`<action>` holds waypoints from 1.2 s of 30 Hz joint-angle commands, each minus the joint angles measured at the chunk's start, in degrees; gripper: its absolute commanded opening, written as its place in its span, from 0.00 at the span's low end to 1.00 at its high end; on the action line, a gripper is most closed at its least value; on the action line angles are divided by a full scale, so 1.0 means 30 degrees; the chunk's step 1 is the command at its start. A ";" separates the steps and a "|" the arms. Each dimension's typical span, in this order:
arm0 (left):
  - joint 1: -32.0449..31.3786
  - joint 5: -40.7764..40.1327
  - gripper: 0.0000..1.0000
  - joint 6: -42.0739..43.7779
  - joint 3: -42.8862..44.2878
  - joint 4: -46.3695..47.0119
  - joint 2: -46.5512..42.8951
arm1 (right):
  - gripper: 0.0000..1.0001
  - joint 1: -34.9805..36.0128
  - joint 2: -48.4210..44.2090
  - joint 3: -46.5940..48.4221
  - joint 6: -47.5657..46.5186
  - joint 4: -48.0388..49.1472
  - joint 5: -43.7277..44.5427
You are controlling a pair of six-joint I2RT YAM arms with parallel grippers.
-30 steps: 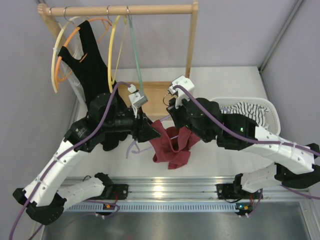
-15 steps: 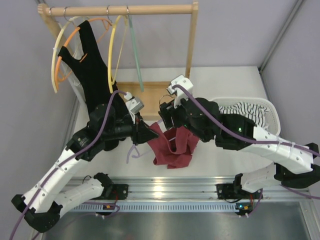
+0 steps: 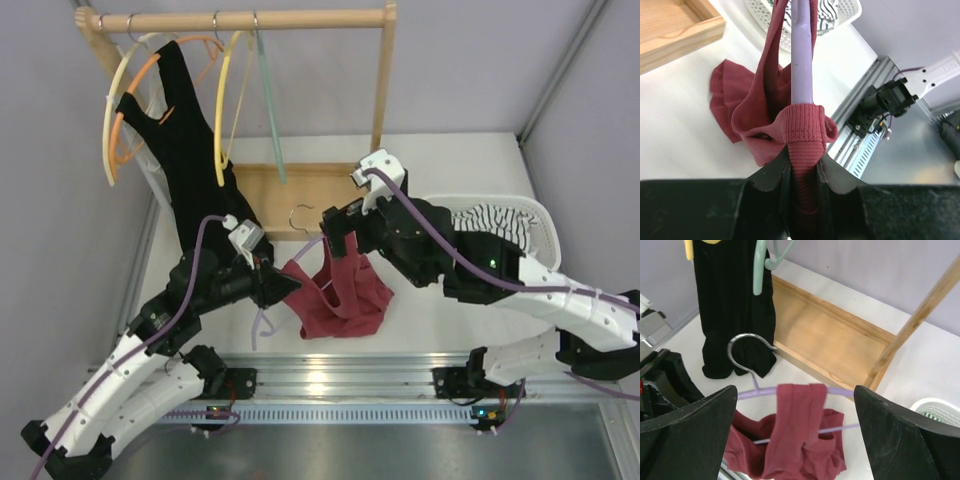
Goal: Place the tank top on the hanger
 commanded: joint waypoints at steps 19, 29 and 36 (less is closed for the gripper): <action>0.0279 -1.1909 0.00 -0.3354 -0.2088 -0.0455 -0.0736 | 1.00 0.0048 -0.3508 -0.1442 0.0986 -0.0477 0.0770; 0.8301 -0.4422 0.00 -0.0776 0.0489 0.1184 0.2225 | 1.00 0.0077 -0.4386 -0.1969 0.1601 -0.1092 0.0417; 1.2492 -0.0902 0.00 0.1067 0.2803 0.1244 0.3864 | 1.00 0.0048 -0.4387 -0.1765 0.1719 -0.1415 0.0476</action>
